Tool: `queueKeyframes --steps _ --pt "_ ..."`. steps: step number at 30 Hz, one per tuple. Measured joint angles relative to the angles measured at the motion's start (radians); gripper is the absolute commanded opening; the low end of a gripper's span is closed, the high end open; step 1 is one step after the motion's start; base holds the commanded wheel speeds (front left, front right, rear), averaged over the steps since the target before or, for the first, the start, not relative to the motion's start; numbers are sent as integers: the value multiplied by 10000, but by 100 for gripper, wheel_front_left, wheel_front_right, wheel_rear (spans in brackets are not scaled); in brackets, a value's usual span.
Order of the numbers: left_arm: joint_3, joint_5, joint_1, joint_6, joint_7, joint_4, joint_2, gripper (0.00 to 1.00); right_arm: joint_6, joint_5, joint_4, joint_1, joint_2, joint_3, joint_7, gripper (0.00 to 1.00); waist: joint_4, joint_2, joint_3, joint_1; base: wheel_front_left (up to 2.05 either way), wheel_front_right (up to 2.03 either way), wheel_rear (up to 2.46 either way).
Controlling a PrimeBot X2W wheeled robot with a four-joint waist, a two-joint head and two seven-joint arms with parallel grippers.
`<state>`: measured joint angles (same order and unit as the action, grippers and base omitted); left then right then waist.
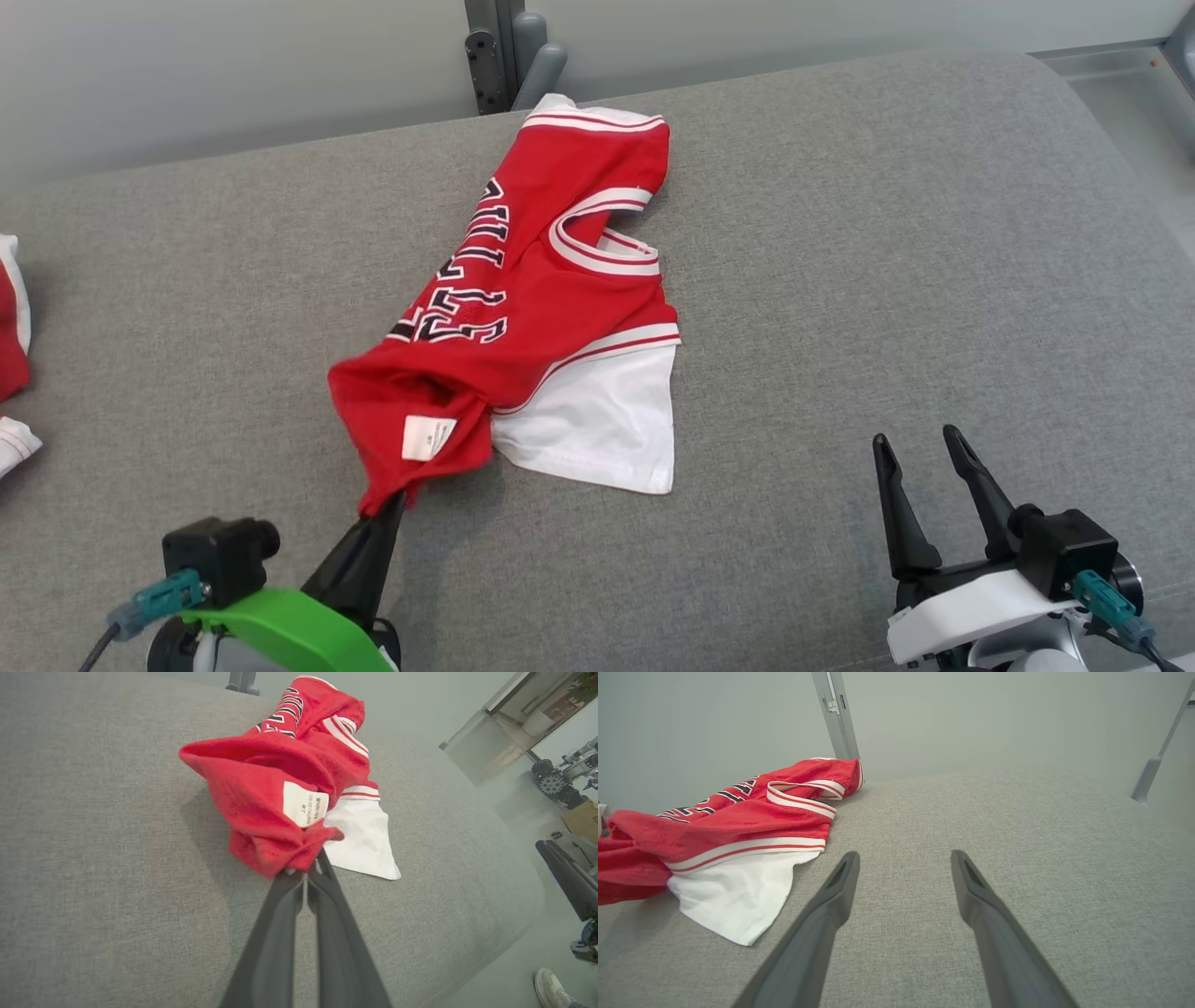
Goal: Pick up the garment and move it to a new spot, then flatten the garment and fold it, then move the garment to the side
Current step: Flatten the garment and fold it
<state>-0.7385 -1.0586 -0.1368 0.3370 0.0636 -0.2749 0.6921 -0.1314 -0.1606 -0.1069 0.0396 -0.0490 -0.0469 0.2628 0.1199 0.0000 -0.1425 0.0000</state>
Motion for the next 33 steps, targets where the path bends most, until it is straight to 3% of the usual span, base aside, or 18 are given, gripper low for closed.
queueKeyframes --steps 2,7,16,21,22,24,25,30,32,33 --pt "219 -282 360 21 397 508 -282 0 0 0 8 5 0 19 -2 100 0 0 -9 0 0 0 0" --pt "1198 -479 623 -4 1375 1645 92 0 2 82 21 75 -2 159 -2 100 -69 0 -50 0 0 0 0" --pt "2589 353 659 -1074 1944 2587 593 0 0 146 61 82 0 157 -2 100 -100 0 -70 0 0 0 0" --pt "2357 593 1139 -1726 1977 3781 -161 0 0 134 59 82 0 127 -2 100 11 0 -123 0 0 0 0" --pt "2332 663 1182 -1764 1977 4063 -307 7 0 134 59 82 -2 125 0 100 31 0 -138 0 0 0 0" --pt "2324 662 1207 -1822 1988 4625 -631 49 0 132 63 83 0 128 -2 100 60 0 -172 0 0 0 0" --pt "2240 671 1225 -1848 1988 4853 -731 100 0 132 65 85 -2 136 -2 100 74 0 -181 0 0 0 0" --pt "2539 437 1268 -1350 1735 5258 -955 100 0 136 96 115 -2 234 0 100 104 0 -169 0 0 0 0" --pt "2740 224 1357 -809 1421 4903 -861 100 0 150 94 131 0 253 0 100 98 0 -128 0 0 0 0" --pt "2857 276 1498 -84 1089 4349 -385 100 0 163 88 168 -2 263 0 100 97 0 -69 0 0 0 0"
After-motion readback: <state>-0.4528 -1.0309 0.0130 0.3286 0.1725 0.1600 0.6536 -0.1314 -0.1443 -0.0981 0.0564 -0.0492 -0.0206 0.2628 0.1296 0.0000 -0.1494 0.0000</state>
